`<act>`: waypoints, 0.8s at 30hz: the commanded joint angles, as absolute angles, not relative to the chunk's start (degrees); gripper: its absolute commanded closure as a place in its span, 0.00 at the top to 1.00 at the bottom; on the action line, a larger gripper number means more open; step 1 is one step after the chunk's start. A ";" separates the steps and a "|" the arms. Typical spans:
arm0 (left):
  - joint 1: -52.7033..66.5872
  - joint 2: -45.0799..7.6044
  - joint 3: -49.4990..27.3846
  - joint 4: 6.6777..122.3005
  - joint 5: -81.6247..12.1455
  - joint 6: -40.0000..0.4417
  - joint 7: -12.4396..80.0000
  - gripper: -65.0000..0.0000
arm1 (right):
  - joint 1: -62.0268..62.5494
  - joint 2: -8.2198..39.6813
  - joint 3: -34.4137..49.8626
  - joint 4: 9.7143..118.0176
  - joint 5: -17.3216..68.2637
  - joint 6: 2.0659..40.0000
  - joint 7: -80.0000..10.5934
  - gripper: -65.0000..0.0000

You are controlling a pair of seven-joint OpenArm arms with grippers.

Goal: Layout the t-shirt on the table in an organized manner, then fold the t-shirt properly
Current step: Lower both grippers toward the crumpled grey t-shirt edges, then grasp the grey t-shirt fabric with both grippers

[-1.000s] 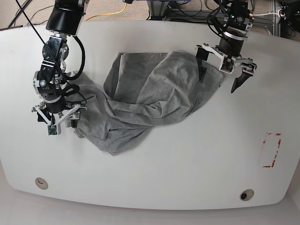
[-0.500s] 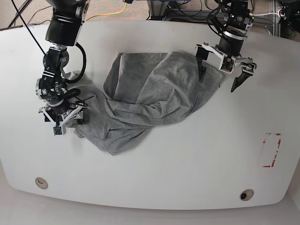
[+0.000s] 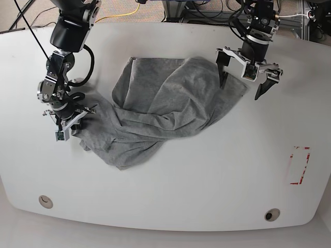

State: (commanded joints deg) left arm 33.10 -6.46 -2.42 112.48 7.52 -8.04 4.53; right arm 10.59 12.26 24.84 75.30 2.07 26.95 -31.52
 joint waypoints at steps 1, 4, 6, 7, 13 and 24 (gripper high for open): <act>33.01 -6.46 -2.42 112.48 7.52 -8.04 4.88 0.89 | 10.51 12.26 24.84 76.09 2.07 26.95 -31.60 0.00; 32.04 -6.46 -2.42 112.40 7.34 -8.04 6.46 0.89 | 8.66 12.18 24.57 79.96 2.07 26.95 -32.13 0.00; 31.78 -6.46 -2.42 112.40 7.25 -8.04 8.13 0.90 | 7.96 12.09 24.57 83.21 2.07 26.95 -33.27 0.00; 31.69 -6.46 -2.42 112.40 7.25 -8.13 8.92 0.90 | 7.78 11.82 24.57 84.88 2.07 26.95 -34.07 0.00; 28.79 -6.46 -2.42 112.48 6.99 -8.22 11.65 0.90 | 6.37 10.24 24.57 93.58 2.07 26.95 -38.81 0.00; 22.46 -6.37 -6.81 112.31 -6.29 -8.22 26.59 0.90 | 2.86 9.19 19.38 105.80 1.71 26.95 -43.12 0.00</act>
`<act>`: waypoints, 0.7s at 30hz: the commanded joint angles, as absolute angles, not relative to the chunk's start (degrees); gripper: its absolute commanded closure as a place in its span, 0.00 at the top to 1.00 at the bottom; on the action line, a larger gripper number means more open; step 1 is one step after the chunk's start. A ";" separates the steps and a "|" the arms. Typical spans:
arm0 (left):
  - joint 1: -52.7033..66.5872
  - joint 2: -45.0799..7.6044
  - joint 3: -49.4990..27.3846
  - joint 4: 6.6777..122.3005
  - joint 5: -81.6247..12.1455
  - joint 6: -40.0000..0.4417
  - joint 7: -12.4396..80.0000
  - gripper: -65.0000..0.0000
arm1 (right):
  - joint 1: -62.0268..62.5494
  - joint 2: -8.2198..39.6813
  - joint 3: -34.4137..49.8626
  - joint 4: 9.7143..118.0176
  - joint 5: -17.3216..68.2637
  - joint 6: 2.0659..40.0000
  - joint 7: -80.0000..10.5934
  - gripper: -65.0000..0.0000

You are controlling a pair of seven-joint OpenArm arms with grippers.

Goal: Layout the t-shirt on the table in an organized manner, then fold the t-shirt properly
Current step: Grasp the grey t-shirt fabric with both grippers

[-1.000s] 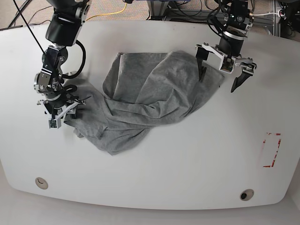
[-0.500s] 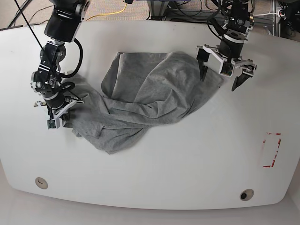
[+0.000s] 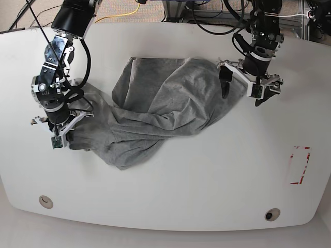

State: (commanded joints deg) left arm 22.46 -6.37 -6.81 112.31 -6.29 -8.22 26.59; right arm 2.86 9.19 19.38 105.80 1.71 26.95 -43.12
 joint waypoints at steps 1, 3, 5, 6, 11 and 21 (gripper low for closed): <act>22.02 -6.37 -6.90 112.31 -6.99 -8.22 27.74 0.90 | 2.77 9.19 19.03 106.07 1.71 26.95 -43.12 0.00; 21.23 -6.46 -6.99 112.31 -8.13 -8.22 30.11 0.90 | 2.07 9.10 18.59 106.15 1.71 26.95 -43.12 0.00; 20.62 -6.46 -7.69 111.60 -8.40 -8.22 31.69 0.90 | 1.98 9.01 18.51 106.15 1.80 26.95 -43.12 0.00; 20.53 -6.46 -7.87 111.25 -8.48 -8.31 32.04 0.90 | 1.89 8.92 18.51 106.07 1.98 26.95 -43.12 0.00; 18.95 -6.46 -8.13 105.89 -8.57 -12.97 33.19 0.90 | 1.80 7.16 18.51 106.07 1.54 26.95 -43.12 0.00; 19.21 -6.29 -8.13 101.41 -8.48 -14.46 33.19 0.90 | 1.71 7.25 18.51 105.98 1.54 26.95 -43.12 0.00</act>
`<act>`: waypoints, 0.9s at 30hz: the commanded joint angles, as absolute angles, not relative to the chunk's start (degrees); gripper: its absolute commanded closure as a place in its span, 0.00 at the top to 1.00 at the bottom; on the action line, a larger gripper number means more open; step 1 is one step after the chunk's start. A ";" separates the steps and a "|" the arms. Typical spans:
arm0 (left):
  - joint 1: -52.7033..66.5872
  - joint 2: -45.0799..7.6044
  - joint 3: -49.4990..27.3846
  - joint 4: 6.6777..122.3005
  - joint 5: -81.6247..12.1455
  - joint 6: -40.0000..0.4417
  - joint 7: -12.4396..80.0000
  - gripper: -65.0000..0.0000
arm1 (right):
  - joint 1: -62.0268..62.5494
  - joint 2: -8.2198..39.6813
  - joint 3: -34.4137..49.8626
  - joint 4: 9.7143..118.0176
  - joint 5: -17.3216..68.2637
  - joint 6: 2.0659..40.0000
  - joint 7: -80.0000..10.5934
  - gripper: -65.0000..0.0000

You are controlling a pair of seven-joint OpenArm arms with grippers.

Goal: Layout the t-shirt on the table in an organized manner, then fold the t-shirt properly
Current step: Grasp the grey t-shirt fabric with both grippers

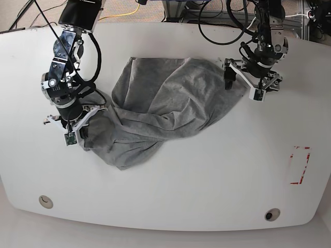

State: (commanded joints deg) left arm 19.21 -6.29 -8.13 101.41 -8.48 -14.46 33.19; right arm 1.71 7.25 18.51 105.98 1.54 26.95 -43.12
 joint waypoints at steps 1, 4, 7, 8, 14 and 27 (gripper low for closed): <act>19.21 -6.29 -8.13 100.88 -8.48 -14.46 33.19 0.90 | 1.71 7.16 18.51 106.07 1.54 26.95 -43.12 0.00; 19.03 -6.29 -8.13 98.68 -8.40 -14.46 33.19 0.89 | 1.71 7.08 18.51 106.07 1.54 26.95 -43.12 0.00; 19.03 -6.29 -8.13 96.48 -8.31 -14.46 33.19 0.89 | 1.71 7.08 18.51 106.15 1.54 26.95 -43.12 0.00; 18.95 -6.29 -8.13 96.13 -8.31 -14.55 33.19 0.89 | 1.71 7.08 18.51 106.15 1.54 26.95 -43.12 0.00; 18.86 -6.29 -7.87 95.87 -8.48 -14.64 33.19 0.89 | 1.71 6.99 18.51 106.15 1.71 26.95 -43.12 0.00; 17.36 -6.20 -4.44 95.60 -8.31 -14.64 33.19 0.25 | 1.71 6.90 18.51 107.38 1.98 26.95 -43.12 0.00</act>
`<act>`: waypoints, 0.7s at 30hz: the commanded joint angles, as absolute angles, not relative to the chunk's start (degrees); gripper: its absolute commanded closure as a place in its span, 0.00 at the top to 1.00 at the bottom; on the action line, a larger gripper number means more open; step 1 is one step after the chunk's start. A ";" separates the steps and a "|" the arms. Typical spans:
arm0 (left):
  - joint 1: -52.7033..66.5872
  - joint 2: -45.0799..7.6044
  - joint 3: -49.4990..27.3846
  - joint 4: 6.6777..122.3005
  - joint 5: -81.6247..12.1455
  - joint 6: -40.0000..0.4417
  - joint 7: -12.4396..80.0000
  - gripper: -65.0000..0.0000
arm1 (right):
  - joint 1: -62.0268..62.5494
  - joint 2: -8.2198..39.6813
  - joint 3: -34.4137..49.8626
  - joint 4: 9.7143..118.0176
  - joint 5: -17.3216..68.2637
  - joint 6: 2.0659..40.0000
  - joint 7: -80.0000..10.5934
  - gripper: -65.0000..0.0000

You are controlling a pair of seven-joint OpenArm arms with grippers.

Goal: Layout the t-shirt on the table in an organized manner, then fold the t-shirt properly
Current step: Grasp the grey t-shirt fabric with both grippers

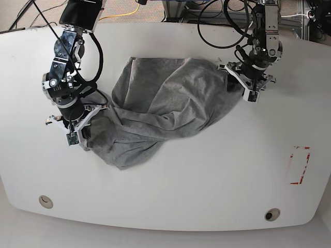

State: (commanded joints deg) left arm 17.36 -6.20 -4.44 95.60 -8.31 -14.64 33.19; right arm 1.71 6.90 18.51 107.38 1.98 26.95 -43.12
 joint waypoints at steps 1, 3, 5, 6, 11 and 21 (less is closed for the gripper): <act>17.36 -6.20 -4.18 95.60 -8.22 -14.55 33.19 0.21 | 1.71 6.90 18.51 107.82 2.07 26.95 -43.12 0.00; 17.36 -6.20 -4.00 95.60 -8.22 -14.55 33.19 0.13 | 1.71 6.90 18.51 108.35 2.07 26.95 -43.21 0.00; 17.27 -6.20 -4.00 95.60 -8.22 -14.46 33.19 0.04 | 1.71 6.90 18.51 108.97 2.07 26.95 -43.21 0.00; 17.27 -6.20 -4.00 95.60 -8.22 -14.37 33.19 0.00 | 1.71 6.90 18.51 109.32 2.07 26.95 -43.21 0.00; 16.31 -6.20 -4.35 95.69 -8.22 -14.37 33.19 0.01 | 2.07 6.90 18.51 111.25 2.07 26.95 -43.21 0.00; 13.67 -6.55 -8.04 108.18 -8.22 -14.55 32.84 0.01 | 7.08 8.75 18.51 114.15 1.63 26.95 -43.30 0.00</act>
State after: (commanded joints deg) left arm 13.67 -6.55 -8.04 108.18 -8.22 -14.55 32.84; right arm 7.08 8.75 18.51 114.15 1.63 26.95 -43.30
